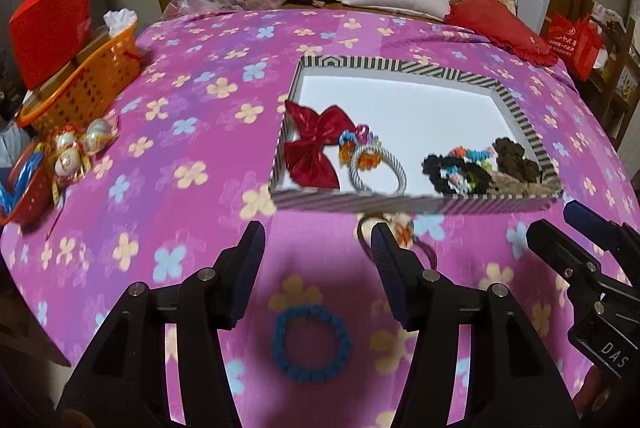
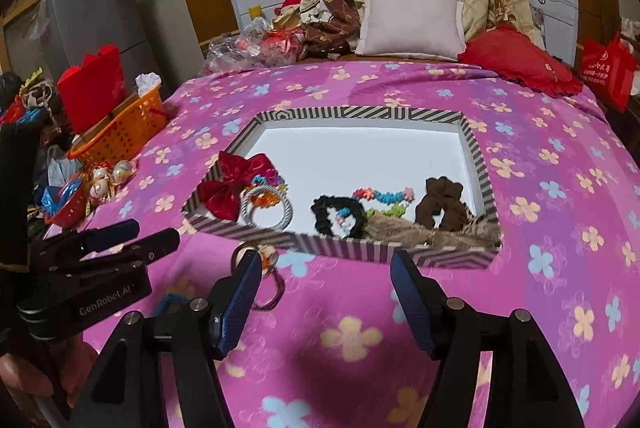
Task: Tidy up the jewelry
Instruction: 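Withdraw both tools up out of the white box, then move left tool to the blue bead bracelet while right approaches the brown charm hair tie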
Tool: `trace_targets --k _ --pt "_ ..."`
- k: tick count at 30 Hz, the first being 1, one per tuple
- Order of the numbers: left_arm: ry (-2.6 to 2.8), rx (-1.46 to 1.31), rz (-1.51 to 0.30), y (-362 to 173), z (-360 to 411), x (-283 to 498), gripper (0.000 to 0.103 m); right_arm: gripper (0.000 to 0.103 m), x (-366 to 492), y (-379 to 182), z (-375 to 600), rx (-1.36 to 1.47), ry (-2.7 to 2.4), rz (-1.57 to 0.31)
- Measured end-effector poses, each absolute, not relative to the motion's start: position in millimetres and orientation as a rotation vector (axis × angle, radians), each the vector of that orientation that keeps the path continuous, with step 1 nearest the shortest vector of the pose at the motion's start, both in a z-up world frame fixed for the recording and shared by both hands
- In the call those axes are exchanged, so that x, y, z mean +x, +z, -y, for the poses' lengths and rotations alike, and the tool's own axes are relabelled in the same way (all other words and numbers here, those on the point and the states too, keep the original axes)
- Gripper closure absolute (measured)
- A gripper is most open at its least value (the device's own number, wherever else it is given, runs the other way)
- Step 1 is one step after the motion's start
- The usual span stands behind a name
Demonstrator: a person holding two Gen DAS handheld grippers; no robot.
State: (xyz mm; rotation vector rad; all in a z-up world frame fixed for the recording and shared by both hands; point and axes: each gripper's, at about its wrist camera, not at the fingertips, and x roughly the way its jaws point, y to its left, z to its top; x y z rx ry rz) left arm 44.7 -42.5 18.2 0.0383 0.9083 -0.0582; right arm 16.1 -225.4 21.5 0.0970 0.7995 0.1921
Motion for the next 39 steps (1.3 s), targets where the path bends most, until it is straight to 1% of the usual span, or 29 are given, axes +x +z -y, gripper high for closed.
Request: trace_targets --k 15,18,20,39 --pt "-0.039 0.003 -0.905 18 31 -5 0.048 0.037 -24 31 211 0.076 0.205 -0.789" --pt "-0.034 0.000 -0.895 21 29 -12 0.048 0.032 -29 35 208 0.068 0.205 -0.782" --pt "-0.030 -0.003 -0.891 22 28 -16 0.048 0.030 -32 36 207 0.066 0.206 -0.776" --pt "-0.009 0.008 -0.872 21 23 -36 0.048 0.029 -50 42 196 0.036 0.212 -0.765"
